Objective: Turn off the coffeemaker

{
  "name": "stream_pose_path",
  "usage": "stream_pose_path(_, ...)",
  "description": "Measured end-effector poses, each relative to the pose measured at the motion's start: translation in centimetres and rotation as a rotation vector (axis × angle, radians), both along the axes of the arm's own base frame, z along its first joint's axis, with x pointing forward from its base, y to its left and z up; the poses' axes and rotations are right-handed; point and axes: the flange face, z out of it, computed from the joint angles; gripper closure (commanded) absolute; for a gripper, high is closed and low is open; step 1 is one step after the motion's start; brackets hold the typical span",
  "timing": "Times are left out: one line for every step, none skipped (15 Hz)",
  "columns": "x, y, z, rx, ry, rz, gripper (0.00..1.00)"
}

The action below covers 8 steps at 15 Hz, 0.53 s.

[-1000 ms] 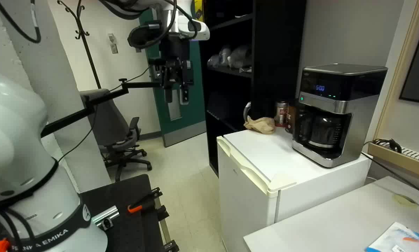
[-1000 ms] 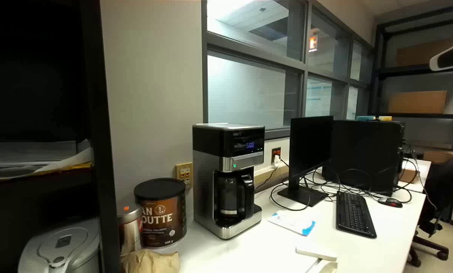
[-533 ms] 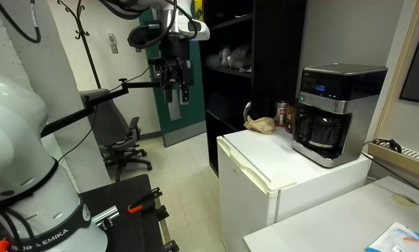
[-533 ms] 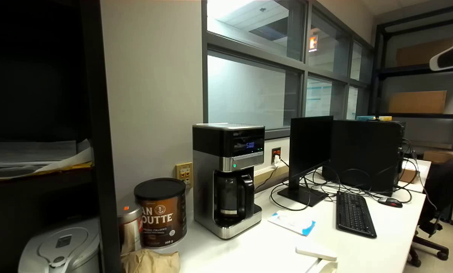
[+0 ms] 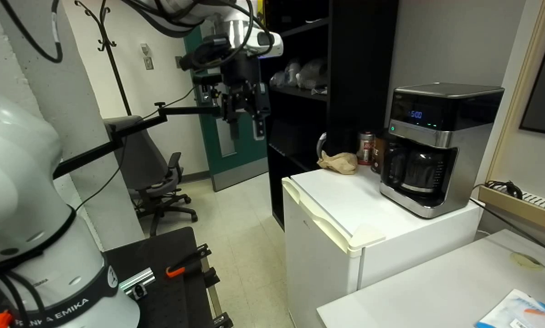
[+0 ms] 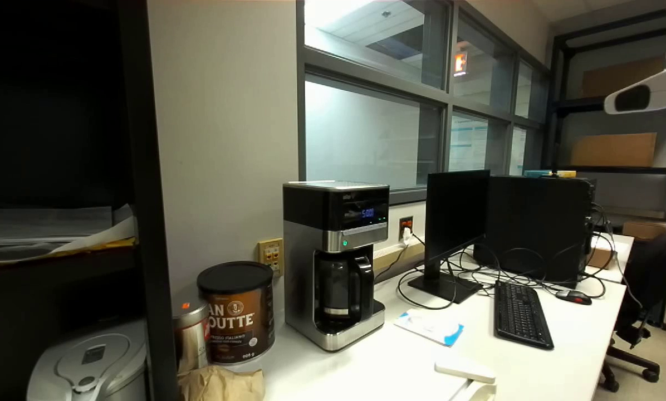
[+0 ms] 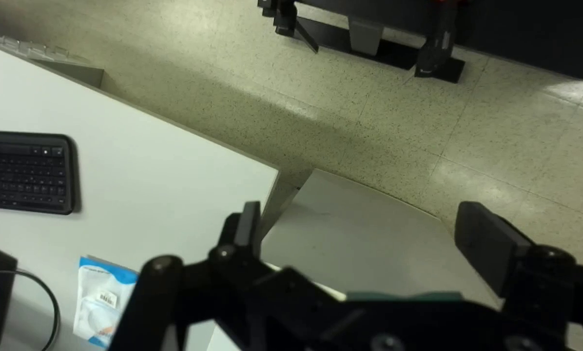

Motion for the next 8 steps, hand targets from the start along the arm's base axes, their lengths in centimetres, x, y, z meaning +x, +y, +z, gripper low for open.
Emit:
stream_pose_path(0.8,-0.3,-0.5,-0.002,-0.011,0.020,0.00)
stream_pose_path(1.6,-0.5,-1.1,-0.002,-0.021,0.041,0.00)
stream_pose_path(2.4,-0.8,-1.6,-0.005,-0.034,0.066,0.00)
stream_pose_path(3.4,-1.1,-2.1,-0.008,-0.053,0.098,0.00)
stream_pose_path(4.2,-1.3,-2.6,-0.011,-0.070,0.128,0.00)
stream_pose_path(5.1,-1.6,-3.1,-0.017,-0.084,0.160,0.00)
stream_pose_path(6.0,-1.9,-3.5,-0.025,-0.095,0.194,0.00)
stream_pose_path(6.9,-2.1,-3.9,-0.036,-0.105,0.230,0.25)
